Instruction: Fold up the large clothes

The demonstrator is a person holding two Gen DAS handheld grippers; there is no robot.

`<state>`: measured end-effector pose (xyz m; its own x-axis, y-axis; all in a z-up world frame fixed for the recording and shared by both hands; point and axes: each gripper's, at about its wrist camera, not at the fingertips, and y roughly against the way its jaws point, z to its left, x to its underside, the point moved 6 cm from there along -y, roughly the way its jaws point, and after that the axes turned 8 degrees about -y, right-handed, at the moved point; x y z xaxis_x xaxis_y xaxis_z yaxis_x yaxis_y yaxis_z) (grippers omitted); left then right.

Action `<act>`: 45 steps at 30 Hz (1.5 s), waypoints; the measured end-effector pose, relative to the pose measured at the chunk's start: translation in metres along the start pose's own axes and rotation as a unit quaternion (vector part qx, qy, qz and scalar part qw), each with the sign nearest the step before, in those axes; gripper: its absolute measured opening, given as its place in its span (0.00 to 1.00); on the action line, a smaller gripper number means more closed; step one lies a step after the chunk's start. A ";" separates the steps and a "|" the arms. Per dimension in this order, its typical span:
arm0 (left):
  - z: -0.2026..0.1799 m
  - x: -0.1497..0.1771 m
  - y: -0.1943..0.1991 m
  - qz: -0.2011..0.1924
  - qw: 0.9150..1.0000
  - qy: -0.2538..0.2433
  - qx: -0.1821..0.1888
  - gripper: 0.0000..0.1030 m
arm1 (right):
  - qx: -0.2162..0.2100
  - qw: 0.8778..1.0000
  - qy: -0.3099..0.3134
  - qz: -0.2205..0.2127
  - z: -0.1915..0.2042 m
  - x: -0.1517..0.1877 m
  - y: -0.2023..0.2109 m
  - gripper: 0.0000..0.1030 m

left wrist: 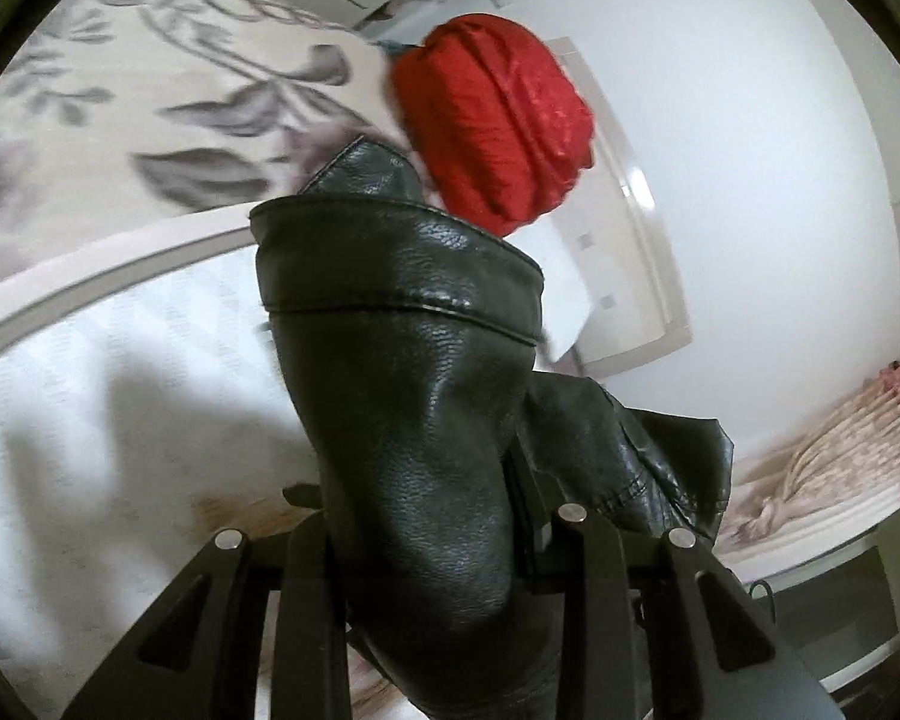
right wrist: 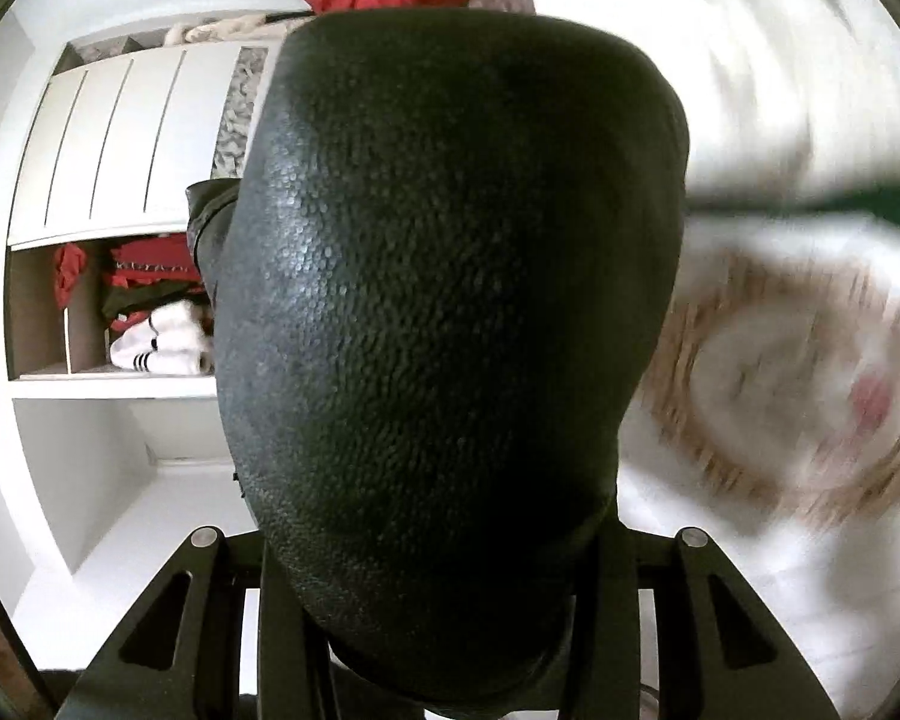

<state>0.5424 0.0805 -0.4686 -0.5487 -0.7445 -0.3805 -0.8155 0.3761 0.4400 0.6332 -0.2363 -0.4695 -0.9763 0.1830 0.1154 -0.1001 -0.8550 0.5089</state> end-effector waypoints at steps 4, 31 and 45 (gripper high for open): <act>-0.030 -0.023 -0.069 -0.018 1.000 0.005 0.024 0.24 | 0.004 1.000 0.013 0.006 0.012 -0.088 0.022 0.41; -0.045 0.015 -0.172 0.096 0.974 -0.175 -0.112 0.97 | 0.420 0.883 0.067 -0.200 -0.043 -0.149 0.027 1.00; -0.103 0.045 -0.099 0.151 0.864 -0.432 -0.210 1.00 | 0.520 0.799 0.046 -0.298 -0.001 0.028 0.081 1.00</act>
<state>0.6173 -0.0473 -0.4453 -0.8054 0.1104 -0.5824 -0.5719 0.1136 0.8124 0.5974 -0.3005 -0.4258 -0.8289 0.3300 -0.4516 -0.3869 0.2449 0.8890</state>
